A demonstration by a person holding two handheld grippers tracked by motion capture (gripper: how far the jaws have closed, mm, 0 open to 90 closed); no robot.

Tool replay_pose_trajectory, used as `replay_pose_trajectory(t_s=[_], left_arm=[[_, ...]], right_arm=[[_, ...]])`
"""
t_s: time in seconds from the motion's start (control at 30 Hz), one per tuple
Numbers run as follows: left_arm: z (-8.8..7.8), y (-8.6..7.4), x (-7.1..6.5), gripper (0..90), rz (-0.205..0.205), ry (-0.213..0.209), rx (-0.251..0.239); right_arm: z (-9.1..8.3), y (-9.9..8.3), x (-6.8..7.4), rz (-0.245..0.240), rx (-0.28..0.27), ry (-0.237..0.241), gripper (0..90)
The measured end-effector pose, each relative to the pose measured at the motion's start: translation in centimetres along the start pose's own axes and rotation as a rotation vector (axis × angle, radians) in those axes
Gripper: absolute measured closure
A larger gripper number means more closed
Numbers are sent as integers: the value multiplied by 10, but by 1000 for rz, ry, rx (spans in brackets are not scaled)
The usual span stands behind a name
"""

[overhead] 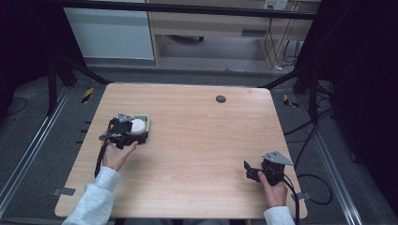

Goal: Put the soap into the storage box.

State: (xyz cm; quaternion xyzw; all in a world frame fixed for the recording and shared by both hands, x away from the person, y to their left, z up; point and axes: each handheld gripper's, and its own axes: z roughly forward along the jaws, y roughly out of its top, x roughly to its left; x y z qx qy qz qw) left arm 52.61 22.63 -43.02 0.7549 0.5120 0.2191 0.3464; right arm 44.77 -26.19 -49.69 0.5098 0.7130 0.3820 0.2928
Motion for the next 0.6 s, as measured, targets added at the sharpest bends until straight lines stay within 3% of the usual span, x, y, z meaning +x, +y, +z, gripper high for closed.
replay_pose_trajectory(t_s=[0.17, 0.3, 0.6], left_arm=[[-11, -18, -2, 252, 29, -9, -4], [-17, -35, -1, 170, 37, -3, 1], [-28, -71, 18, 147, -8, 6, 20]], right_arm=[[0, 0, 0, 0, 1, -1, 38], [0, 0, 0, -1, 6, 1, 38], [0, -1, -1, -3, 19, 4, 39]])
